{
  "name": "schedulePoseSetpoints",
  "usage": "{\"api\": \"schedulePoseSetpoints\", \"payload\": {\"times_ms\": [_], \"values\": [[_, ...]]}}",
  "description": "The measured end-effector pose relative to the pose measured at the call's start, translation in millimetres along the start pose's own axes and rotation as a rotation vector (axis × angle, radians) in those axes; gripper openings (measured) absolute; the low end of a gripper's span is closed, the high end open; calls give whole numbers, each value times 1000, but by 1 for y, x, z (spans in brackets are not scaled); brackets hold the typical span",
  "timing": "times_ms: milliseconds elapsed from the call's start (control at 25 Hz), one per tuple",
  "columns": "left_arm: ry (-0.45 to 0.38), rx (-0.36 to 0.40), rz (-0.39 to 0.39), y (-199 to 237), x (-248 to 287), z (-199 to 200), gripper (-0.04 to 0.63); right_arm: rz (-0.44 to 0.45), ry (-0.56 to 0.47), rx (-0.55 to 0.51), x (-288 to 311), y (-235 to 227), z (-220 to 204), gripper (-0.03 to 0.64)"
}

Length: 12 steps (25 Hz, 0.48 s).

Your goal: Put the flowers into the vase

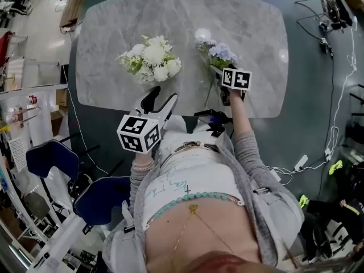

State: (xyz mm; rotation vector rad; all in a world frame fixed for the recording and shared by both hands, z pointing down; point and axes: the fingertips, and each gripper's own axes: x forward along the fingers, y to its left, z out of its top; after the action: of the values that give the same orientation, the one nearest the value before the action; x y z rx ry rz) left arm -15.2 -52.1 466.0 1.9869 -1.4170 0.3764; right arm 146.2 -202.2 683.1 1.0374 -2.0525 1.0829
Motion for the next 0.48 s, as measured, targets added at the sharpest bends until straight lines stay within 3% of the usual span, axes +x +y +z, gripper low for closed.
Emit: {"api": "schedulePoseSetpoints", "payload": {"times_ms": [320,480], "values": [[-22,-52,63,14,-17,-10,245,-92,39,14,22,-14,-5,417],[-30,-66,89,20,-22,-15,245,-130,39,-42,27,-16,-6,338]]}}
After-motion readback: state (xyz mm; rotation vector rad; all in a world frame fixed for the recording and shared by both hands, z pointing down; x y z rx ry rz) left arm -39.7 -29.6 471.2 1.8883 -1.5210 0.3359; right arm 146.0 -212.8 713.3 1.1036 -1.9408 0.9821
